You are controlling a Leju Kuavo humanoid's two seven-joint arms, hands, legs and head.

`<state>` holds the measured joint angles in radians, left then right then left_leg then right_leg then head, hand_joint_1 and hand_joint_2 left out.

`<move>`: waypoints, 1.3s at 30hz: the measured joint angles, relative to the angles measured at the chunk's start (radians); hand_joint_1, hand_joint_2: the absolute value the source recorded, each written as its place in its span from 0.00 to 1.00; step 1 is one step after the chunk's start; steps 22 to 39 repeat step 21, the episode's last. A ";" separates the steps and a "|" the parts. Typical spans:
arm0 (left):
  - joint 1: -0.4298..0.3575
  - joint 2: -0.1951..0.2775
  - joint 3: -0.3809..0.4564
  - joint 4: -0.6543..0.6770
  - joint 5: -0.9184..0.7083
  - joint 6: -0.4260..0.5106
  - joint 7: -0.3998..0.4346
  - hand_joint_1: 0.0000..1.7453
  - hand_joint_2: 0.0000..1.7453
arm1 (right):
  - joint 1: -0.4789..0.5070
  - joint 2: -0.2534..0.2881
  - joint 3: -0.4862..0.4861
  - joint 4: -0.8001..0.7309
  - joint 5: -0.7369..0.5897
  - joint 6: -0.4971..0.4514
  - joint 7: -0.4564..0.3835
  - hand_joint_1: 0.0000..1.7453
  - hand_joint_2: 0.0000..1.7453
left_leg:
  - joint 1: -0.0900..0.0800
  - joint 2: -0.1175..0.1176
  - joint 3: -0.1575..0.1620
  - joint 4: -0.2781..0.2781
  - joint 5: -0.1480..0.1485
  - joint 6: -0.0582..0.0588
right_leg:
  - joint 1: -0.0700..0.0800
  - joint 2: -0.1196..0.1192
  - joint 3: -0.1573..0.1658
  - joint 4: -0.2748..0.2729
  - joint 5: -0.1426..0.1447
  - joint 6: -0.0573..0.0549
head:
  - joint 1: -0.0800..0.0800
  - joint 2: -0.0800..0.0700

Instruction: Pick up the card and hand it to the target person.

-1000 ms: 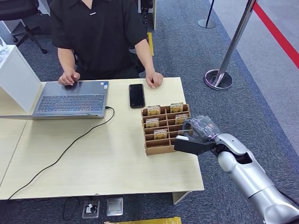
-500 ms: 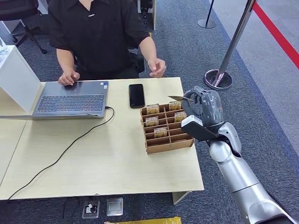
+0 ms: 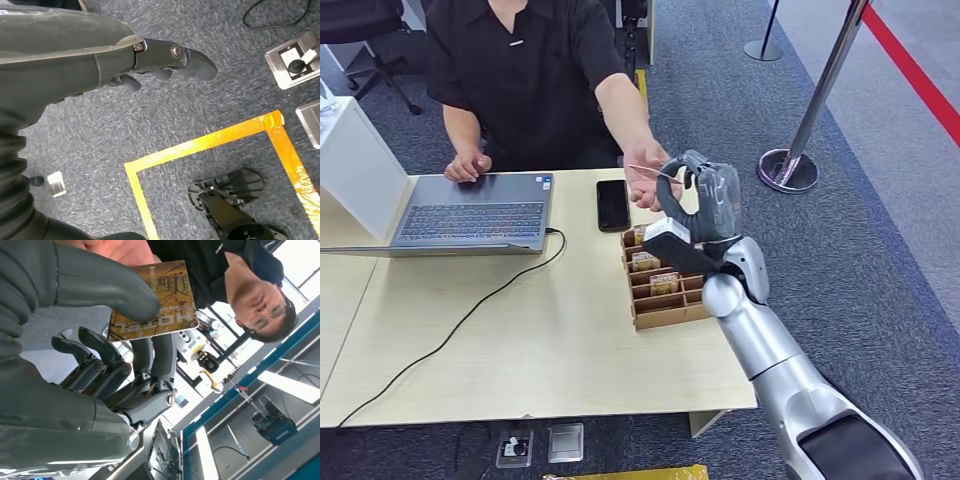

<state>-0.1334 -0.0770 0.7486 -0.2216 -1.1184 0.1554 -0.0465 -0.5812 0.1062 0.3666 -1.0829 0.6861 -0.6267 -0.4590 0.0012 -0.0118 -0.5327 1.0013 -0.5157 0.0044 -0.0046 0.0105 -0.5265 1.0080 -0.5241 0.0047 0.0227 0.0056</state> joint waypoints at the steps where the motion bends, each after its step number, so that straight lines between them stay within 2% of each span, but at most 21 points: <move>1: -0.002 -0.001 -0.003 0.000 -0.001 -0.002 0.002 0.00 1.00 | -0.008 0.011 0.004 0.024 0.005 -0.011 -0.003 1.00 1.00 | 0.000 0.000 0.000 0.000 0.000 0.000 | 0.000 0.000 0.000 0.000 0.000 0.000 | 0.000 0.000; 7: -0.002 -0.004 -0.018 0.000 -0.024 0.008 0.003 0.00 1.00 | -0.020 0.060 0.013 0.117 0.047 -0.058 -0.044 1.00 1.00 | 0.000 0.000 -0.001 0.000 0.000 0.000 | 0.000 0.000 -0.001 0.000 0.000 0.000 | 0.001 0.000; 13: 0.003 -0.005 -0.031 0.000 -0.033 0.021 0.006 0.00 1.00 | -0.021 0.079 -0.010 0.155 0.053 -0.061 -0.082 1.00 1.00 | 0.000 0.000 -0.002 0.000 0.000 0.000 | 0.000 0.000 -0.003 0.000 0.000 0.000 | 0.000 0.000; 14: 0.004 -0.005 -0.031 0.000 -0.033 0.021 0.007 0.00 0.75 | -0.020 0.079 -0.018 0.157 0.050 -0.061 -0.089 0.90 1.00 | 0.000 0.000 -0.003 0.000 0.000 0.000 | 0.000 0.000 -0.003 0.000 0.000 0.000 | 0.000 0.000; 17: 0.005 -0.005 -0.031 0.000 -0.029 0.020 0.014 0.00 0.00 | -0.020 0.080 -0.041 0.159 0.046 -0.062 -0.100 0.16 1.00 | 0.000 0.000 -0.003 0.000 0.000 0.000 | 0.000 0.000 -0.003 0.000 0.000 0.000 | 0.000 0.000; 18: 0.005 -0.005 -0.031 0.000 -0.028 0.018 0.017 0.00 0.00 | -0.020 0.081 -0.049 0.159 0.044 -0.062 -0.101 0.01 1.00 | 0.000 0.000 -0.003 0.000 0.000 0.000 | 0.000 0.000 -0.003 0.000 0.000 0.000 | 0.000 0.000; 19: 0.004 -0.005 -0.031 0.000 -0.026 0.016 0.020 0.00 0.00 | -0.021 0.081 -0.057 0.159 0.040 -0.062 -0.101 0.00 1.00 | 0.000 0.000 -0.003 0.000 0.000 0.000 | 0.000 0.000 -0.003 0.000 0.000 0.000 | 0.000 0.000; 39: 0.004 -0.006 -0.031 0.000 -0.025 0.013 0.023 0.00 0.00 | -0.021 0.081 -0.067 0.159 0.032 -0.062 -0.101 0.00 1.00 | 0.000 0.000 -0.003 0.000 0.000 0.000 | 0.000 0.000 -0.003 0.000 0.000 0.000 | 0.000 0.000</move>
